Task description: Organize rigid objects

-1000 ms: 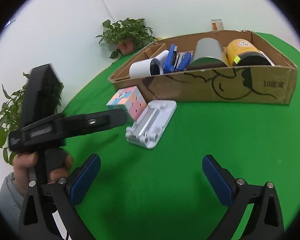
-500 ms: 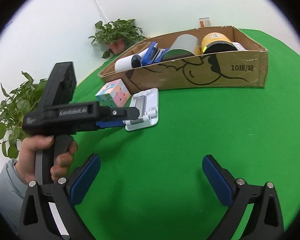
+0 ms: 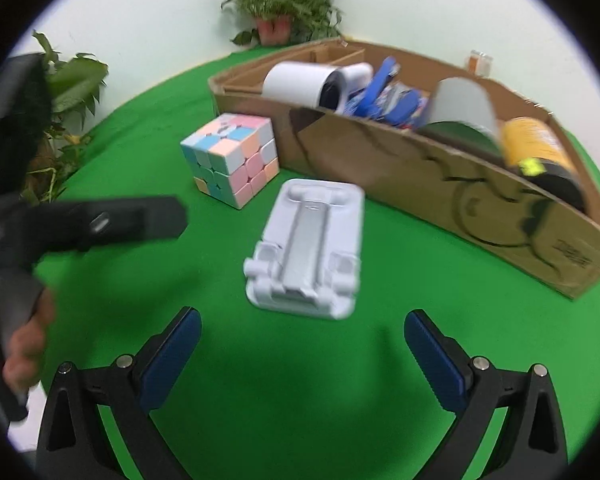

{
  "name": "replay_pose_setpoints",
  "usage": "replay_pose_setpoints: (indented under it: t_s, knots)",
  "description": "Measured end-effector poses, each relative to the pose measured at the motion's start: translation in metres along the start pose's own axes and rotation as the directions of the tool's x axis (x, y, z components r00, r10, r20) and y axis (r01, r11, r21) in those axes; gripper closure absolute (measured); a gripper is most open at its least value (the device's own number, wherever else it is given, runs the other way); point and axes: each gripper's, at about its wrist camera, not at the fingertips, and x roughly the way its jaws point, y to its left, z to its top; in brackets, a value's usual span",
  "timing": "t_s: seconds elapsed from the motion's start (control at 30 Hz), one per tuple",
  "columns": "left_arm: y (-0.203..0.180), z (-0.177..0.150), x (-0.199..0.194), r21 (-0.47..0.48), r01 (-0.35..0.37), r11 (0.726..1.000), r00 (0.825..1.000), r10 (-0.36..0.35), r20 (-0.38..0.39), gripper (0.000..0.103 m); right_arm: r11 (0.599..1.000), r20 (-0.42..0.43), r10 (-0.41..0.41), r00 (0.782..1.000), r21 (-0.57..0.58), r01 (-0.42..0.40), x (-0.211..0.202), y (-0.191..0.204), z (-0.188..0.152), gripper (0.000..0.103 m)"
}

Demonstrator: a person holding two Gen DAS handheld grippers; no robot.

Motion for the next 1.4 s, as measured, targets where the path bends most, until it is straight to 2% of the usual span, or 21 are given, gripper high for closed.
replay_pose_setpoints:
  t_s: [0.07,0.13,0.2,0.27,0.43,0.53,0.6,0.67,0.7,0.73,0.77,0.8,0.9,1.0,1.17,1.4]
  knots:
    - [-0.001,-0.002,-0.003,0.008,0.016,1.0,1.0,-0.016,0.002,0.001,1.0,-0.026,-0.012,1.0,0.004,0.012,0.013,0.004,0.005,0.003]
    - [0.0,-0.003,-0.003,0.001,0.03,1.0,0.999,-0.03,-0.014,0.001,1.0,-0.04,-0.023,0.999,-0.003,0.023,0.023,0.009,0.008,0.015]
    - [0.012,-0.004,-0.006,-0.033,0.074,0.997,0.996,-0.076,-0.051,0.001,0.997,-0.02,-0.072,0.997,-0.027,0.071,0.024,0.013,0.009,0.036]
    - [0.016,-0.005,-0.001,-0.066,0.135,0.989,0.986,-0.14,-0.086,0.002,0.998,-0.009,-0.06,0.998,-0.02,0.059,0.023,0.012,0.007,0.036]
    - [0.004,-0.015,0.01,-0.087,0.226,0.97,0.962,-0.236,-0.135,0.003,0.999,0.006,-0.039,0.999,0.027,0.039,0.008,0.011,-0.012,0.036]
    - [-0.01,-0.027,0.02,-0.101,0.296,0.95,0.928,-0.311,-0.205,0.013,0.987,0.017,0.07,0.997,0.142,-0.072,-0.009,0.003,-0.025,0.036]
    - [-0.021,-0.035,0.023,-0.084,0.318,0.944,0.917,-0.329,-0.224,0.018,0.964,0.03,0.148,0.989,0.218,-0.151,-0.017,-0.005,-0.034,0.036]
    - [-0.027,-0.04,0.029,-0.099,0.335,0.937,0.903,-0.349,-0.25,0.039,0.943,0.045,0.198,0.979,0.265,-0.202,-0.021,-0.009,-0.042,0.036]
    - [-0.028,-0.043,0.033,-0.121,0.348,0.93,0.892,-0.368,-0.262,0.044,0.935,0.05,0.213,0.976,0.28,-0.218,-0.023,-0.01,-0.046,0.036]
    - [-0.031,-0.044,0.037,-0.125,0.347,0.93,0.887,-0.368,-0.278,0.057,0.936,0.051,0.213,0.976,0.275,-0.219,-0.025,-0.009,-0.048,0.036]
    - [-0.033,-0.047,0.04,-0.112,0.326,0.939,0.896,-0.344,-0.28,0.064,0.936,0.05,0.216,0.975,0.272,-0.221,-0.026,-0.008,-0.05,0.036]
    - [-0.034,-0.047,0.04,-0.104,0.319,0.942,0.901,-0.335,-0.274,0.064,0.935,0.052,0.217,0.975,0.275,-0.222,-0.027,-0.008,-0.051,0.036]
    - [-0.036,-0.047,0.04,-0.099,0.322,0.942,0.903,-0.337,-0.266,0.065,0.93,0.057,0.218,0.974,0.292,-0.225,-0.03,-0.006,-0.05,0.036]
    - [-0.039,-0.043,0.034,-0.08,0.324,0.943,0.91,-0.333,-0.248,0.066,0.939,0.076,0.199,0.977,0.27,-0.212,-0.035,0.0,-0.047,0.036]
    - [-0.047,-0.027,0.019,-0.031,0.337,0.941,0.921,-0.336,-0.198,0.066,0.947,0.144,0.177,0.974,0.245,-0.209,-0.048,0.003,-0.036,0.036]
    - [-0.054,-0.007,0.007,0.015,0.357,0.934,0.921,-0.349,-0.171,0.066,0.953,0.194,0.152,0.969,0.232,-0.196,-0.058,0.003,-0.017,0.036]
